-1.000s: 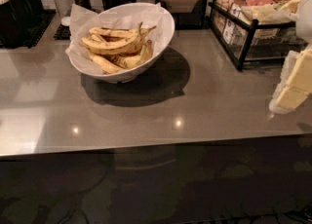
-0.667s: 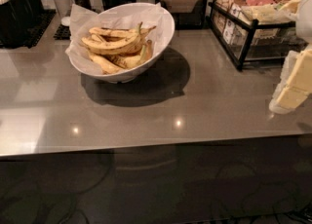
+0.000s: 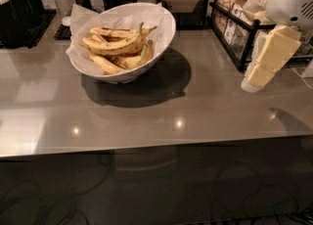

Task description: Pick banana from white bowl

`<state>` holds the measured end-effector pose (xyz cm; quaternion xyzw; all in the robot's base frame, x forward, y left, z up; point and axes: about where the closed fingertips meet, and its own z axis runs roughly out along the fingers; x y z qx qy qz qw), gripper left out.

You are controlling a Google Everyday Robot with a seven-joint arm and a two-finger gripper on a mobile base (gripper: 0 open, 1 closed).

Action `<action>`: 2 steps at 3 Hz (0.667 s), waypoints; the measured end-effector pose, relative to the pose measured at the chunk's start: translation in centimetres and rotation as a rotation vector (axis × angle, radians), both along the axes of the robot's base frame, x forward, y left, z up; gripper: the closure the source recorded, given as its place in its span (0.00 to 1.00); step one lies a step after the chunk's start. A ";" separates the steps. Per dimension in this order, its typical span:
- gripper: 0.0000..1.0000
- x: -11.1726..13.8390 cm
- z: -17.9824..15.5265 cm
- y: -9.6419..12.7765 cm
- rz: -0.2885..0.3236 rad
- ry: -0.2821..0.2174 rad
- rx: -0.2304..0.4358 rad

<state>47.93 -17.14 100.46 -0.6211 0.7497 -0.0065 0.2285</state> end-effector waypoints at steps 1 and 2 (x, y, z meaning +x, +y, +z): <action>0.00 0.0 0.0 0.0 -0.001 0.000 0.000; 0.00 1.3 -0.3 0.7 -0.021 -0.011 0.053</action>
Offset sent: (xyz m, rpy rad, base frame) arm 0.0366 0.0156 -0.0116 0.1401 -0.0158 -0.0558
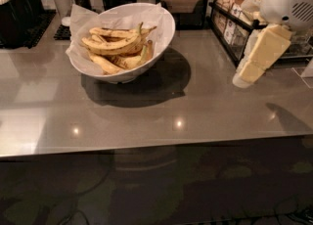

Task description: Pick banana from white bowl

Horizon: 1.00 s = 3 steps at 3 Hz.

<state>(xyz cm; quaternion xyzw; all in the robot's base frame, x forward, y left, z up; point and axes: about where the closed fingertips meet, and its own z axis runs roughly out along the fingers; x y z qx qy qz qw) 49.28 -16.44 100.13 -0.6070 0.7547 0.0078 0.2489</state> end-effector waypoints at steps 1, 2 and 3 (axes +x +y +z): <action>0.00 3.0 -0.8 3.0 0.045 0.027 0.060; 0.00 6.0 -1.7 6.7 0.111 0.075 0.129; 0.00 8.4 -2.7 10.0 0.176 0.121 0.154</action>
Offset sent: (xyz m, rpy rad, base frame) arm 0.0978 0.1105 -0.0289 0.2160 0.1434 0.1929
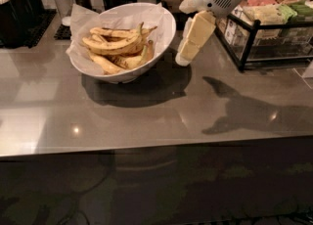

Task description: Pick banana from white bowl

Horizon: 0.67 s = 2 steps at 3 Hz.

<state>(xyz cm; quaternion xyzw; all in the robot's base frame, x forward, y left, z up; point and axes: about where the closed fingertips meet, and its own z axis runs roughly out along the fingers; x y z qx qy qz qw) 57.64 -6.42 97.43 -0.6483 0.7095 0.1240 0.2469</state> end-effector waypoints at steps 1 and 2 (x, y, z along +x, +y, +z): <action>0.00 0.3 0.0 0.4 0.007 0.000 0.004; 0.00 0.2 -0.1 -0.5 -0.047 -0.024 0.030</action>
Offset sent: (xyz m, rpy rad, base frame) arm -0.0034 -0.0265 0.0003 0.0764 -0.0650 -0.1485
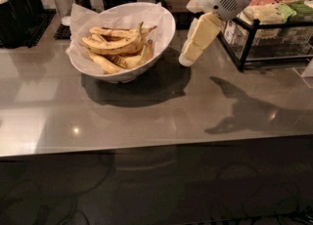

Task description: Pick banana from white bowl

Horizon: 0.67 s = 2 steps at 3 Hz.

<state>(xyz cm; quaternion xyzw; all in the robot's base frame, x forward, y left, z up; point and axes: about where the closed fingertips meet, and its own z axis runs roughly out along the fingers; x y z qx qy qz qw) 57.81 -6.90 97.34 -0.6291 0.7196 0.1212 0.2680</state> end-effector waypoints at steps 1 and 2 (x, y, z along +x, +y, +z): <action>0.00 1.6 -0.2 0.9 0.014 -0.024 0.022; 0.00 3.7 0.0 3.5 0.077 -0.031 0.049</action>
Offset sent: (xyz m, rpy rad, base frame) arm 0.0646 0.0657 0.0072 0.0832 -0.0429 0.1584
